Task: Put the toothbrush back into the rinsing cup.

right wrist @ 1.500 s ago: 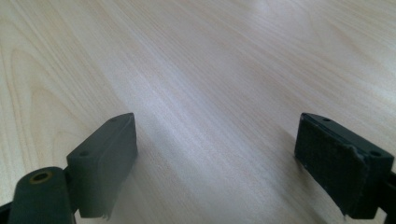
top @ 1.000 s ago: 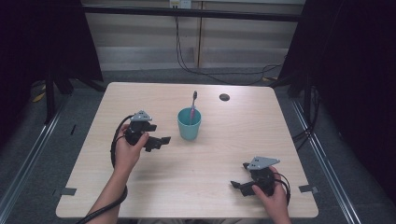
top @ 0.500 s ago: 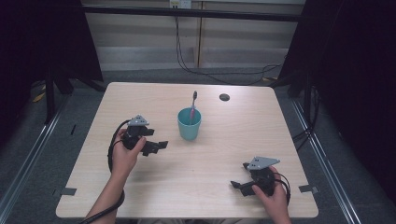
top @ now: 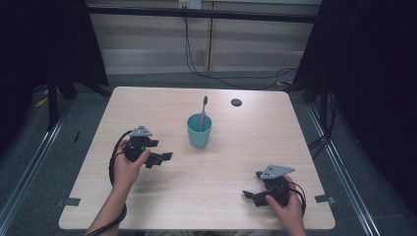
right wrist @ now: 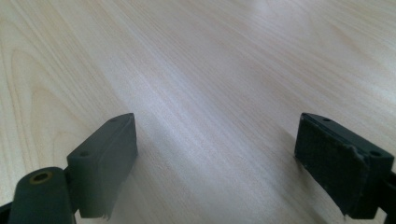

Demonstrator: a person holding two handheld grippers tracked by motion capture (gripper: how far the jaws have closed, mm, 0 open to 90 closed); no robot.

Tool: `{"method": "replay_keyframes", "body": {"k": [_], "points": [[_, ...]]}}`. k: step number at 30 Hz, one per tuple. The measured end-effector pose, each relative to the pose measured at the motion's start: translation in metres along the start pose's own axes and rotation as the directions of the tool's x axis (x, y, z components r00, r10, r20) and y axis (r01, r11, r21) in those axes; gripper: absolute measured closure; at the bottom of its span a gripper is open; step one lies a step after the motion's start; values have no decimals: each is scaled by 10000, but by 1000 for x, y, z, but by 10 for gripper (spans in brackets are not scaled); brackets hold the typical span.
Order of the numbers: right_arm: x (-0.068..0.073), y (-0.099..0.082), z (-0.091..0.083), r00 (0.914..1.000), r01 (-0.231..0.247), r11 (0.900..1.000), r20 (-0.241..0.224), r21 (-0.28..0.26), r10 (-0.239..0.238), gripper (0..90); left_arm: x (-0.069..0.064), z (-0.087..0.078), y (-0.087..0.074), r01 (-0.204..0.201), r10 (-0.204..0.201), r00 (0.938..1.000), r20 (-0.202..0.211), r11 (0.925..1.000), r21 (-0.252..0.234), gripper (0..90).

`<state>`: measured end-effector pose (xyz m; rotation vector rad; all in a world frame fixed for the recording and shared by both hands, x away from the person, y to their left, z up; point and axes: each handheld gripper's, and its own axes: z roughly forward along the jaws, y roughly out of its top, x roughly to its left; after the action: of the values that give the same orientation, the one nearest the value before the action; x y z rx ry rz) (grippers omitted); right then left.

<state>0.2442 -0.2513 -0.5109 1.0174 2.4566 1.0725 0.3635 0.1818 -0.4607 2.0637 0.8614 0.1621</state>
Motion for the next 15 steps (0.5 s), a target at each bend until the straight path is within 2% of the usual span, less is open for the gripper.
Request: {"method": "replay_keyframes", "body": {"k": [15], "points": [[0,0,0,10000,9,10000,34,19,-9,126,3,0,-20,11,-11,10000,-58,10000,92,176]]}}
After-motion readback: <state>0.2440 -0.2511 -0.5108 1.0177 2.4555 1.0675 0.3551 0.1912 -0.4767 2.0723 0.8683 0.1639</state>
